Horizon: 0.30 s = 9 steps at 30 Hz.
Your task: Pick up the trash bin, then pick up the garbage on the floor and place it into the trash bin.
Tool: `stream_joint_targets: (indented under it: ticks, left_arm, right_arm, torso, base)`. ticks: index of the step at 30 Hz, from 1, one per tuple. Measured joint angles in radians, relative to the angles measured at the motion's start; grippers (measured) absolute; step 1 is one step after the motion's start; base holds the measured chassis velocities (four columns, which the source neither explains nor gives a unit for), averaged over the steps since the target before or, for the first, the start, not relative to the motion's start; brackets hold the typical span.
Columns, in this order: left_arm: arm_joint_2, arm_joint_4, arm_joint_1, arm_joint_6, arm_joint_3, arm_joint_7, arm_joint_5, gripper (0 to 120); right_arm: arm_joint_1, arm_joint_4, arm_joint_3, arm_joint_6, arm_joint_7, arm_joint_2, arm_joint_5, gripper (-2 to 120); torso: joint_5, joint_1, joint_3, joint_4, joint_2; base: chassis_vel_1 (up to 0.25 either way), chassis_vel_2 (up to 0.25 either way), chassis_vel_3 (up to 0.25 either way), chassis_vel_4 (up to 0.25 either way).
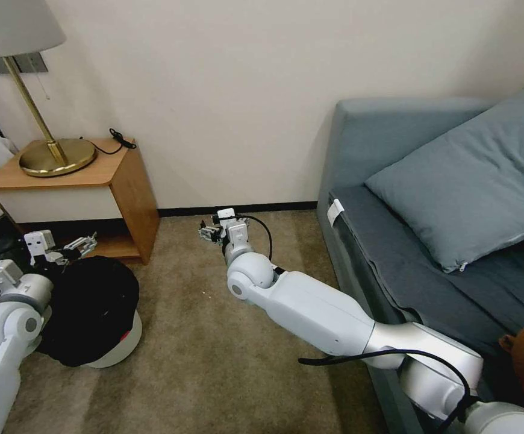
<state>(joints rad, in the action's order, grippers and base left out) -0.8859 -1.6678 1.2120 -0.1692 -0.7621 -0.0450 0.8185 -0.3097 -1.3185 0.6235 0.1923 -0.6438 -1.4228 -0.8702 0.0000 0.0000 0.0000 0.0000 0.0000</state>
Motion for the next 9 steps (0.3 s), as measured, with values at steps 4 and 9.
stream_joint_targets:
  ticks: [4,9]
  left_arm:
    - [0.0,0.0,0.0,0.0,0.0,0.0,0.0,100]
    - [0.0,0.0,0.001,0.0,-0.001,0.0,0.0,100]
  right_arm:
    - [0.0,0.0,0.0,0.0,0.0,0.0,0.0,100]
    - [0.0,0.001,0.0,0.0,0.0,-0.001,-0.001,100]
  torso:
    - [0.0,0.0,0.0,0.0,0.0]
    - [0.0,0.0,0.0,0.0,0.0]
  base:
    - [0.0,0.0,0.0,0.0]
    - [0.0,0.0,0.0,0.0]
